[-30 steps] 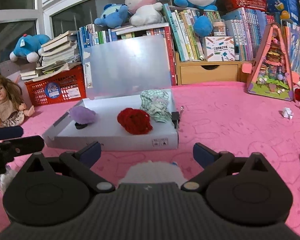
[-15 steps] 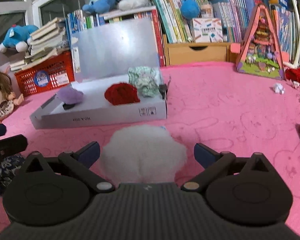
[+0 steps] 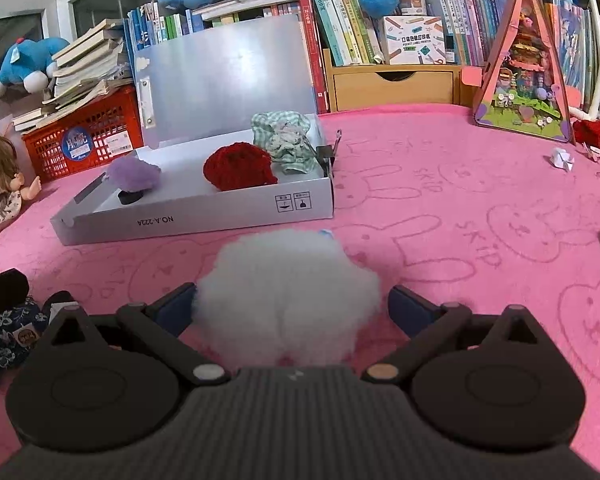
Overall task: Organize objects
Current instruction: 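Grasp the white cotton ball with the right gripper while the left approaches the navy floral cloth, then grasp the navy floral cloth with the left gripper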
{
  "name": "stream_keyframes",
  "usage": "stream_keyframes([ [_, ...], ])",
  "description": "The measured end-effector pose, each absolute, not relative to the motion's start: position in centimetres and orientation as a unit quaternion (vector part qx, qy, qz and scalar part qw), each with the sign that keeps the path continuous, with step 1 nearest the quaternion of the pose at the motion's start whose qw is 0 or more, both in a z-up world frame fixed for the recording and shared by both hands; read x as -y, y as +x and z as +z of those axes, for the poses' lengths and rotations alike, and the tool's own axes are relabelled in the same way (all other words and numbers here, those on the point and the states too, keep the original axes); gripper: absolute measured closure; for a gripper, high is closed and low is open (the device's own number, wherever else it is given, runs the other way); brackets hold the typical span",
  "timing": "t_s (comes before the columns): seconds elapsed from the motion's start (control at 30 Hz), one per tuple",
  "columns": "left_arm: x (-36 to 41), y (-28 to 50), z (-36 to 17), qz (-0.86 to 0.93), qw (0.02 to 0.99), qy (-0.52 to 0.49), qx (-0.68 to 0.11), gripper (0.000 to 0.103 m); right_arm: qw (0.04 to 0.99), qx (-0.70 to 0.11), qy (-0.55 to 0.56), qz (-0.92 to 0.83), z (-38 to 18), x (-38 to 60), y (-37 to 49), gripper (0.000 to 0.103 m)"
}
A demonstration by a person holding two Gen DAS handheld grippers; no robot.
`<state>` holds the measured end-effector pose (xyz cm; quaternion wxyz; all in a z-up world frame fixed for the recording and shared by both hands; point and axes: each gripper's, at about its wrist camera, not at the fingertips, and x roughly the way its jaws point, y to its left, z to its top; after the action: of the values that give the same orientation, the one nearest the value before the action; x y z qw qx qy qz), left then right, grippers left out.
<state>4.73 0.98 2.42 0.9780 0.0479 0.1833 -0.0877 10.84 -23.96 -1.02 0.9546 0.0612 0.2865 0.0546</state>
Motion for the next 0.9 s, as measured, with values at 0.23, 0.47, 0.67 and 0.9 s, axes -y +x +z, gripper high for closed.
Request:
stream_keyframes([
  [0.23,-2.3,4.0,2.4,-0.067,0.981,0.041,-0.176,0.015,0.954,-0.284,0.071,0.056,-1.1,24.2,10.7,0.000],
  [0.47,-2.8,2.9,1.7,-0.074,0.978,0.043,-0.188,0.016,0.955,-0.283,0.073,0.055,-1.1,24.2,10.6,0.000],
  [0.67,-3.9,1.5,1.9,-0.065,0.980,0.036,-0.184,0.047,0.955,-0.283,0.075,0.054,-1.0,24.3,10.6,0.000],
  [0.9,-4.5,-0.1,1.7,-0.080,0.976,0.053,-0.198,0.048,0.955,-0.283,0.075,0.055,-1.0,24.3,10.6,0.000],
])
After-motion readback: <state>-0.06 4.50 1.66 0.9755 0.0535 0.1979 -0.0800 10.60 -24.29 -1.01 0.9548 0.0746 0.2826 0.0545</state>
